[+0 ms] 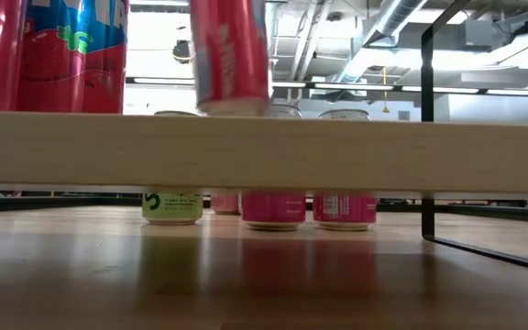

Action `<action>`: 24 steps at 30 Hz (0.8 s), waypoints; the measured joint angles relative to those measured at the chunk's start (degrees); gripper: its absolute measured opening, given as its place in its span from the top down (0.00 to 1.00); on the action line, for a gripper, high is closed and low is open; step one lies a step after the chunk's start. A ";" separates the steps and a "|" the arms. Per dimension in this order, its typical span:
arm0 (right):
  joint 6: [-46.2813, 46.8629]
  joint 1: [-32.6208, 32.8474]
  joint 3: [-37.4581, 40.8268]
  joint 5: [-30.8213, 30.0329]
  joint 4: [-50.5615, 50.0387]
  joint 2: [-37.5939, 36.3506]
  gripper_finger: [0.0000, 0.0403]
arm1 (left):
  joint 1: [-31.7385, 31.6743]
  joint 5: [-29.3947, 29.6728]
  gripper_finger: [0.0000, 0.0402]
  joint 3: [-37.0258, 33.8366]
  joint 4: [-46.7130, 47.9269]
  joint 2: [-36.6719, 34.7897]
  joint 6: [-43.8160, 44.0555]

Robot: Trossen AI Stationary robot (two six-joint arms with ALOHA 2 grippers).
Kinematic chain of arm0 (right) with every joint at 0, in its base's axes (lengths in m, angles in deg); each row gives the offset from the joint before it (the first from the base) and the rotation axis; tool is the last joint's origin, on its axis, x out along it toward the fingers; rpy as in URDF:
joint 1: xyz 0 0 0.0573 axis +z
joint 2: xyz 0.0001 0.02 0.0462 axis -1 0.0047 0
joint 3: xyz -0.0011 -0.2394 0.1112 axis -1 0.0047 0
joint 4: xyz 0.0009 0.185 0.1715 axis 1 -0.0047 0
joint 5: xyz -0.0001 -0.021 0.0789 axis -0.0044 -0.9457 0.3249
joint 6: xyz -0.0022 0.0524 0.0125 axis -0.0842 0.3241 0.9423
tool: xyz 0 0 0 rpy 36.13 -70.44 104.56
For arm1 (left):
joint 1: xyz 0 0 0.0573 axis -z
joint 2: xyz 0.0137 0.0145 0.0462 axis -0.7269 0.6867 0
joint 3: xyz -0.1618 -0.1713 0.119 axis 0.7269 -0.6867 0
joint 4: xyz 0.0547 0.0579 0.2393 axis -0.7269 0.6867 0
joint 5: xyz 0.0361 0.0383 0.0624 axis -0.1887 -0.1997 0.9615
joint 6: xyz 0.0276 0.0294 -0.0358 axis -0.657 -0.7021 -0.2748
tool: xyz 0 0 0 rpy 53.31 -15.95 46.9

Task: Place canned beverage on shelf
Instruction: Put the red soda can on the shelf aligned with the other red soda can

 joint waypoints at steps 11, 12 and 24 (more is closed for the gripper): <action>0.85 2.71 -0.03 -1.47 -0.99 -0.15 0.23 | 2.92 -3.61 0.32 2.62 -2.47 5.74 0.86; 0.85 2.96 -0.01 -1.47 -0.99 -0.09 0.23 | 3.01 -3.92 0.32 2.62 -2.28 5.74 0.80; 0.81 3.71 -0.01 -1.82 -0.99 -0.05 0.23 | 4.56 -5.34 0.32 2.62 -2.05 5.74 -4.65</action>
